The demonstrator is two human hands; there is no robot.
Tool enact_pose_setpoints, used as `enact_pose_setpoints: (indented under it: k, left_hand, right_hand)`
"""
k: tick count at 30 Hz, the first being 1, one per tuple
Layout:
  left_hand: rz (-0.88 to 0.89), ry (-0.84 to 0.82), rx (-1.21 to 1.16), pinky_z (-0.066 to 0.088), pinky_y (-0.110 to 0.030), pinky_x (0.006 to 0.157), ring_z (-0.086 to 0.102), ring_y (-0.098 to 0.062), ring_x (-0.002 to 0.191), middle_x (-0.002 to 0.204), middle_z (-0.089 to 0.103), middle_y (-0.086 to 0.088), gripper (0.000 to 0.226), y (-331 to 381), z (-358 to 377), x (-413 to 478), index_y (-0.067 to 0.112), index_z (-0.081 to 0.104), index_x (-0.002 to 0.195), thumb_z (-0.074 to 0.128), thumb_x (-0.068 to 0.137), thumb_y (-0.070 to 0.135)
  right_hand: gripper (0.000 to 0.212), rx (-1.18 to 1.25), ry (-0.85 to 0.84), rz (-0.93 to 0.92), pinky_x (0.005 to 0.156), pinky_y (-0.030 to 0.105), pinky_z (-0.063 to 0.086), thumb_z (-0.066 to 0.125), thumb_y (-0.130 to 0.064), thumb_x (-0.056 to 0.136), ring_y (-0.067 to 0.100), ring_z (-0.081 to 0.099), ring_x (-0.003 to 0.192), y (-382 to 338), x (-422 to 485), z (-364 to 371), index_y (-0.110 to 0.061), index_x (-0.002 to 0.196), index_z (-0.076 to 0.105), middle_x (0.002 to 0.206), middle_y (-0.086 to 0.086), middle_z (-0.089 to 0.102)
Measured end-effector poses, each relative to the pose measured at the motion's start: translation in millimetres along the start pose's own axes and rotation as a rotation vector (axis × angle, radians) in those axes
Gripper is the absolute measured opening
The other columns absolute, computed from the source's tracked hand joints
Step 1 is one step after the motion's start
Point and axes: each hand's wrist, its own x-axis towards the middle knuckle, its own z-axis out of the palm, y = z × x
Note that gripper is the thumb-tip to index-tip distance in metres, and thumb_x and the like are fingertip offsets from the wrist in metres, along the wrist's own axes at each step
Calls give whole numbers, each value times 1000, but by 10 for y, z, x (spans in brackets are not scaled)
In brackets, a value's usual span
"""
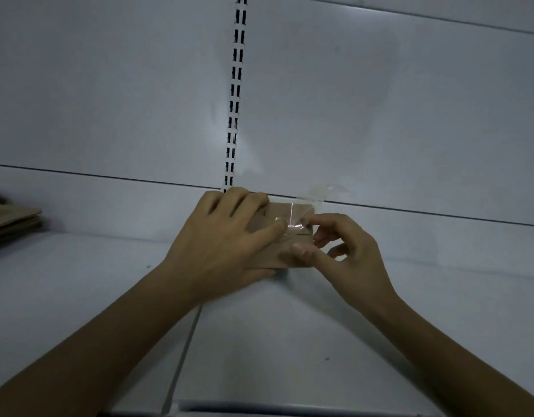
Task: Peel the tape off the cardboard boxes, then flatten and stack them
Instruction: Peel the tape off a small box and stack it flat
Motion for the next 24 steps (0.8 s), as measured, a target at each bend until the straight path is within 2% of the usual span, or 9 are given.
enact_pose_setpoints:
  k: [3, 6, 8, 11, 13, 16, 19, 21, 24]
  left_hand:
    - [25, 14, -2, 35, -44, 84, 52, -31, 102, 113, 61, -14, 47, 96, 4, 3, 22, 64, 108, 53, 82, 59]
    - [18, -11, -66, 34, -49, 94, 54, -34, 105, 118, 60, -14, 49, 136, 77, -6, 23, 60, 114, 50, 82, 58]
    - [-18, -41, -93, 36, -44, 86, 55, -34, 104, 122, 57, -13, 54, 102, 120, -16, 23, 52, 123, 49, 81, 57]
    - [-139, -59, -143, 35, -40, 82, 52, -29, 105, 123, 55, -8, 72, -67, 158, -50, 20, 39, 136, 46, 78, 62]
    - [-167, -62, -189, 33, -39, 85, 48, -26, 108, 123, 54, -7, 83, -162, 190, -78, 15, 34, 141, 46, 76, 65]
    - [-142, -44, -237, 34, -40, 89, 47, -26, 109, 122, 53, -10, 83, -255, 241, -126, 14, 34, 142, 50, 75, 62]
    - [-253, 45, -334, 40, -36, 83, 46, -25, 105, 120, 49, -14, 83, -418, 210, -217, 12, 37, 137, 55, 72, 58]
    - [-287, 89, -376, 38, -32, 80, 44, -25, 105, 119, 46, -15, 82, -485, 194, -266, 10, 36, 136, 55, 71, 57]
    - [-295, 107, -397, 42, -31, 77, 45, -24, 106, 121, 47, -15, 79, -469, 234, -295, 12, 35, 136, 55, 72, 55]
  right_hand:
    - [32, -35, 51, -13, 64, 13, 45, 70, -52, 69, 8, 59, 86, 12, 7, -9, -28, 90, 68, 90, -10, 61]
    - [8, -1, 35, 18, 68, 11, 45, 76, -32, 77, 7, 58, 90, 18, 9, 11, -26, 78, 71, 88, -9, 60]
    - [11, 84, 59, 99, 66, 19, 51, 72, -15, 83, 11, 63, 86, 17, 43, 17, -17, 73, 67, 83, -3, 64]
    - [20, 363, 291, 344, 54, 27, 53, 58, 0, 89, 17, 71, 74, 30, 152, -102, -7, 70, 54, 76, 7, 67]
    - [19, 441, 364, 443, 55, 28, 54, 57, -1, 90, 19, 72, 74, 60, 189, -177, -7, 73, 52, 77, 8, 68]
    - [17, 483, 421, 568, 51, 27, 53, 53, -2, 93, 19, 71, 69, 139, 207, -193, -8, 77, 51, 81, 9, 68]
    - [16, 431, 539, 691, 52, 28, 53, 51, -3, 94, 20, 68, 68, 302, 255, -326, -9, 80, 50, 91, 13, 65]
    - [8, 300, 495, 701, 58, 29, 53, 55, -6, 94, 19, 66, 72, 416, 219, -413, -5, 86, 55, 94, 14, 65]
    - [7, 260, 491, 672, 58, 30, 51, 57, -9, 94, 19, 65, 71, 460, 181, -417, -7, 87, 57, 91, 11, 65]
